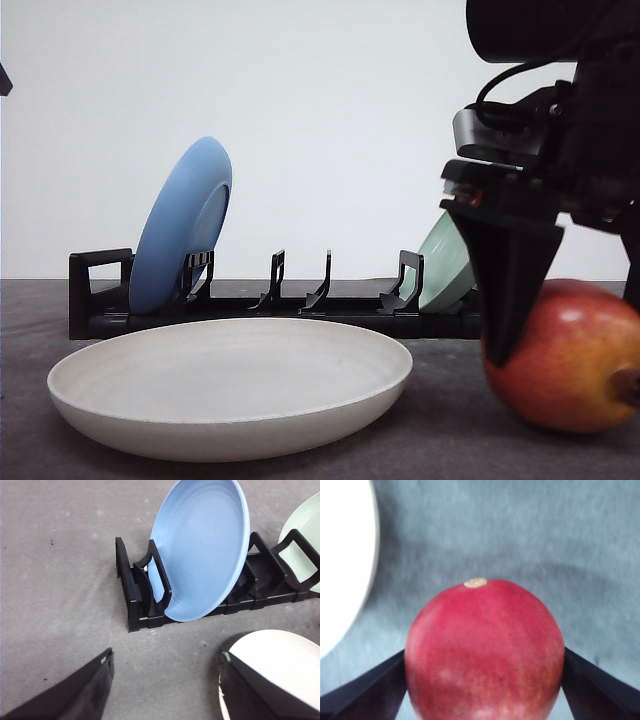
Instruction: Place pomegranate in white plate
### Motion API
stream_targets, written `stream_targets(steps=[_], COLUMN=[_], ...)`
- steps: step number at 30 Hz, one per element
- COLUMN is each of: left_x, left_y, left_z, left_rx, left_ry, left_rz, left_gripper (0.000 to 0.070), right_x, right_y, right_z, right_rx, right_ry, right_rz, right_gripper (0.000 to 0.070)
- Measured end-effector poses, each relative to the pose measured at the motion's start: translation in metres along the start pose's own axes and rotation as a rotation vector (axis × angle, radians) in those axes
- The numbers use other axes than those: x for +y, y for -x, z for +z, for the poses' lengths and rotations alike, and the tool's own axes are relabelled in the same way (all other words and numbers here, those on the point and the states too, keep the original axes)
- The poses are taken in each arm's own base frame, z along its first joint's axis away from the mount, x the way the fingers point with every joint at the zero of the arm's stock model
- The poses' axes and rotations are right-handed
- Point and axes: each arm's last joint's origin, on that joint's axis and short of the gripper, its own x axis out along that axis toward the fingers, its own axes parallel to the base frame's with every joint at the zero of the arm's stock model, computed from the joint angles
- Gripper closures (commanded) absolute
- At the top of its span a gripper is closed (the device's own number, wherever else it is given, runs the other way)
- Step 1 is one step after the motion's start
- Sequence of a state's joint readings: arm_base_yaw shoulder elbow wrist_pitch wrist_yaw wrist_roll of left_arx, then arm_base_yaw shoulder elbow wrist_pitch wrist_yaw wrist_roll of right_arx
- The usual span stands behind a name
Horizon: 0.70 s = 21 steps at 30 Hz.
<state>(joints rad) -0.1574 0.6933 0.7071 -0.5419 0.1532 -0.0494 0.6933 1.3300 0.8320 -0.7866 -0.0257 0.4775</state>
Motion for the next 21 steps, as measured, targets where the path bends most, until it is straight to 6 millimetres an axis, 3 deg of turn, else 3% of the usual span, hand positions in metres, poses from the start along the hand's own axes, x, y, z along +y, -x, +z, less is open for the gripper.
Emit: stream_targets(steps=[5, 8, 21], left_x=[0.0, 0.0, 0.0], left_y=[0.0, 0.0, 0.0], left_z=[0.0, 0.0, 0.001], left_rx=[0.0, -0.002, -0.008], left_ry=[0.004, 0.007, 0.006], left_rz=[0.0, 0.0, 0.0], left_gripper=[0.0308, 0.0308, 0.0308], right_x=[0.014, 0.028, 0.098], right_y=[0.032, 0.04, -0.001], right_z=[0.021, 0.033, 0.066], right_rx=[-0.053, -0.079, -0.038], right_ry=[0.117, 0.189, 0.398], right_rz=[0.028, 0.057, 0.138], right_gripper=[0.022, 0.022, 0.022])
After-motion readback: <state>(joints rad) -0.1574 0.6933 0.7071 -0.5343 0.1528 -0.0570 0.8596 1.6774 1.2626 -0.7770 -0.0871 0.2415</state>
